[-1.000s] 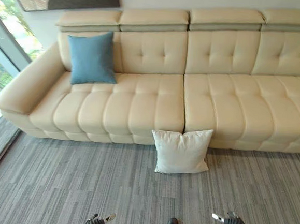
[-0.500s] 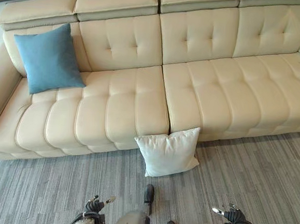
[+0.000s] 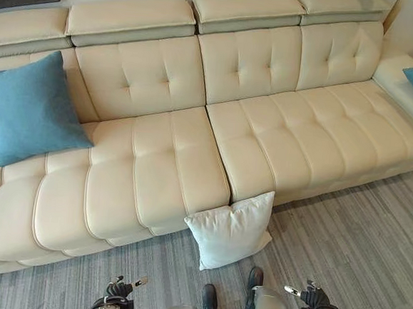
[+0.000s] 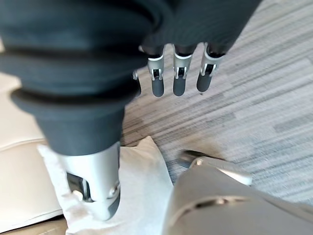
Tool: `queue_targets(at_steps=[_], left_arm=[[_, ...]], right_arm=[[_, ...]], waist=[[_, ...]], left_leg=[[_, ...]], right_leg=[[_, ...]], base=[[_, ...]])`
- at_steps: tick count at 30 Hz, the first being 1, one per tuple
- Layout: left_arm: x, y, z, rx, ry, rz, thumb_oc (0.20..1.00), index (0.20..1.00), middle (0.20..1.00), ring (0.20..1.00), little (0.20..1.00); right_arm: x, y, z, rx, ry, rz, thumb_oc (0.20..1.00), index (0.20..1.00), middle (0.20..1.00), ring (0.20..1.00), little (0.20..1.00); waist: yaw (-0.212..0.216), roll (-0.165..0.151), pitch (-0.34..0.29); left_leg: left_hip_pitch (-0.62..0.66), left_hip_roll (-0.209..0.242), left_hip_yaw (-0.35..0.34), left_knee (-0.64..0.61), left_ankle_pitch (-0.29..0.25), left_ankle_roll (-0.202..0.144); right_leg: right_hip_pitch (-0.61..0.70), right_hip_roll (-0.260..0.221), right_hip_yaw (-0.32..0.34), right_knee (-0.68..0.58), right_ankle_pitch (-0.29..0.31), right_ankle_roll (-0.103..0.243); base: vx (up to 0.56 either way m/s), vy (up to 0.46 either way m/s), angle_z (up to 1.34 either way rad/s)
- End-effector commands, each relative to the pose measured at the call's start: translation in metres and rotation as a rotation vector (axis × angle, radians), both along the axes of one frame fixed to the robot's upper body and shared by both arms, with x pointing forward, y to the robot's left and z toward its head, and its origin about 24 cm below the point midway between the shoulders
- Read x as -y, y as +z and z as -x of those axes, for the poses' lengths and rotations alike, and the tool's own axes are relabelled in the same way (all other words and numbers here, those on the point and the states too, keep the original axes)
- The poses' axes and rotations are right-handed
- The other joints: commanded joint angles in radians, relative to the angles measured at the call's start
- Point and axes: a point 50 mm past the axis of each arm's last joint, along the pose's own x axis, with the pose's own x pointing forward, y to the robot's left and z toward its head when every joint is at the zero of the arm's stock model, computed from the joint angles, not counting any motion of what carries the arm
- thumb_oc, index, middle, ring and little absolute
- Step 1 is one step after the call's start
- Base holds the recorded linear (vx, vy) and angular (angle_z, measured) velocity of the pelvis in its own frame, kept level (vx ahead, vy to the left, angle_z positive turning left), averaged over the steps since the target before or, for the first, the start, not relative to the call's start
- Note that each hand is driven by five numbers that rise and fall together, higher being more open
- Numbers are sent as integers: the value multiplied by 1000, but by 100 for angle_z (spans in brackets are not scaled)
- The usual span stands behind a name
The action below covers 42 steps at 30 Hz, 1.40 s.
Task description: Pick up all the scattered cushions and arrange them neatly on the sofa.
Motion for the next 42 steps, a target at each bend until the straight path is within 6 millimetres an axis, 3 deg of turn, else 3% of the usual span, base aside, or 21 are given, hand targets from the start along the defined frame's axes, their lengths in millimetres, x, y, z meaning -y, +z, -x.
queue_targets(at_steps=[1, 6, 7, 8, 9, 11, 13, 14, 16, 18, 21, 24, 30, 33, 36, 37, 38, 39, 40, 41, 42], left_arm=[[-5, 9, -12, 68, -17, -46, 1000, 1000, 1000, 1000, 1000], [5, 5, -10, 62, -24, -23, 1000, 1000, 1000, 1000, 1000], [8, 4, -11, 61, -15, -7, 1000, 1000, 1000, 1000, 1000], [8, 4, -12, 61, -15, -7, 1000, 1000, 1000, 1000, 1000], [14, 2, -13, 60, 10, 18, 1000, 1000, 1000, 1000, 1000], [19, 1, -17, 70, 26, 36, 1000, 1000, 1000, 1000, 1000], [21, 0, -18, 68, 42, 48, 1000, 1000, 1000, 1000, 1000], [31, -4, -16, 50, 74, 98, 1000, 1000, 1000, 1000, 1000], [35, -9, -12, 14, 79, 117, 1000, 1000, 1000, 1000, 1000], [38, -15, -3, -23, 122, 134, 1000, 1000, 1000, 1000, 1000], [40, -14, -7, -17, 129, 138, 1000, 1000, 1000, 1000, 1000], [44, -17, -11, -43, 185, 147, 1000, 1000, 1000, 1000, 1000], [43, -3, -51, 18, 194, 107, 1000, 1000, 1000, 1000, 1000], [38, 26, -105, 152, 115, 52, 1000, 1000, 1000, 1000, 1000], [29, 76, -165, 317, -11, -88, 1000, 1000, 1000, 1000, 1000], [29, 75, -165, 315, -11, -87, 1000, 1000, 1000, 1000, 1000], [26, 121, -205, 433, -126, -249, 1000, 1000, 1000, 1000, 1000], [26, 122, -205, 435, -126, -249, 1000, 1000, 1000, 1000, 1000], [22, 173, -238, 571, -183, -396, 1000, 1000, 1000, 1000, 1000], [25, 196, -250, 651, -188, -415, 1000, 1000, 1000, 1000, 1000], [25, 199, -252, 657, -186, -416, 1000, 1000, 1000, 1000, 1000]], right_arm=[[16, 8, -7, 33, -22, 47, 1000, 1000, 1000, 1000, 1000], [19, 5, 1, 11, -25, 46, 1000, 1000, 1000, 1000, 1000], [21, 5, 0, 7, -15, 58, 1000, 1000, 1000, 1000, 1000], [21, 5, 0, 7, -15, 58, 1000, 1000, 1000, 1000, 1000], [25, 6, -2, 2, -10, 78, 1000, 1000, 1000, 1000, 1000], [28, 9, -5, 14, -11, 95, 1000, 1000, 1000, 1000, 1000], [29, 9, -5, 14, -10, 104, 1000, 1000, 1000, 1000, 1000], [34, 12, -7, 15, -13, 135, 1000, 1000, 1000, 1000, 1000], [35, 14, -8, 20, 2, 159, 1000, 1000, 1000, 1000, 1000], [29, 20, -21, 68, 36, 181, 1000, 1000, 1000, 1000, 1000], [26, 22, -27, 92, 36, 179, 1000, 1000, 1000, 1000, 1000], [12, 29, -49, 159, 58, 180, 1000, 1000, 1000, 1000, 1000], [-8, 48, -97, 250, 112, 210, 1000, 1000, 1000, 1000, 1000], [-6, 79, -140, 343, 103, 230, 1000, 1000, 1000, 1000, 1000], [2, 132, -185, 511, 64, 264, 1000, 1000, 1000, 1000, 1000], [2, 132, -185, 509, 64, 265, 1000, 1000, 1000, 1000, 1000], [3, 171, -211, 619, 59, 299, 1000, 1000, 1000, 1000, 1000], [3, 172, -211, 621, 59, 299, 1000, 1000, 1000, 1000, 1000], [-1, 205, -231, 703, 82, 342, 1000, 1000, 1000, 1000, 1000], [-6, 220, -239, 744, 103, 359, 1000, 1000, 1000, 1000, 1000], [-6, 223, -241, 750, 103, 359, 1000, 1000, 1000, 1000, 1000]], waist=[[0, -2, 3], [-22, 4, -45], [-25, 3, -45], [-27, 3, -45], [-20, -2, -28], [-14, -11, -4], [-17, -15, 0], [-26, -10, 2], [-39, -6, 11], [-43, -2, 24], [-41, -2, 30], [-35, -14, 67], [-12, -58, 144], [-6, -62, 205], [-14, -61, 256], [-13, -59, 256], [-20, -54, 269], [-20, -54, 269], [-20, -45, 269], [-18, -42, 269], [-20, -41, 269]], left_leg=[[70, 83, -50, -5, -43, -36], [104, 120, -75, 20, -73, -67], [70, 146, -82, 109, -55, -91], [68, 146, -84, 112, -56, -91], [12, 144, -107, 224, -14, -112], [-51, 124, -139, 316, 3, -118], [-76, 121, -144, 314, -7, -113], [-102, 140, -116, 128, -1, -98], [-124, 151, -52, 109, 12, -97], [-130, 146, -61, 55, 31, -89], [-146, 143, -63, 44, 39, -86], [-183, 140, -55, 14, 55, -76], [-324, 148, -65, 83, 41, -79], [-474, 149, -82, 179, 32, -82], [-630, 144, -90, 258, 39, -76], [-619, 146, -97, 257, 24, -83], [-736, 140, -99, 298, 36, -75], [-741, 140, -100, 302, 35, -75], [-863, 137, -108, 355, 28, -75], [-922, 133, -115, 385, 24, -74], [-936, 132, -116, 393, 24, -73]], right_leg=[[101, 36, 42, -144, 146, 23], [146, 55, 17, -136, 111, -3], [173, 66, -2, -133, 77, -29], [173, 65, -4, -133, 77, -29], [197, 72, -23, -134, 56, -52], [206, 67, -36, -133, 46, -67], [204, 63, -47, -130, 34, -71], [201, 59, -74, -136, 15, -68], [189, 52, -94, -119, 6, -70], [147, 64, -77, -103, 5, -75], [118, 64, -75, -98, 10, -74], [33, 59, -50, -66, 17, -74], [-94, 53, -42, -28, 31, -63], [-217, 40, -45, 30, 33, -64], [-360, 29, -47, 93, 44, -73], [-351, 32, -41, 97, 30, -66], [-455, 22, -46, 125, 43, -74], [-459, 22, -46, 128, 42, -74], [-573, 12, -46, 176, 38, -75], [-628, 8, -45, 201, 34, -75], [-641, 7, -45, 208, 35, -75]], base=[[349, -256, 0], [364, -345, 23], [148, -242, 28], [248, -446, 47], [98, -208, 56], [92, -245, 50], [69, -133, 19], [86, -49, 15], [89, 5, 27], [40, 99, 68], [-30, 86, -22], [-28, 125, -12], [-46, 12, 0], [-87, -4, 5], [-95, 18, 15], [-97, 43, 19], [-24, 27, 18], [-62, 55, 22], [12, 31, 23], [5, 33, 21], [12, 19, 14]])
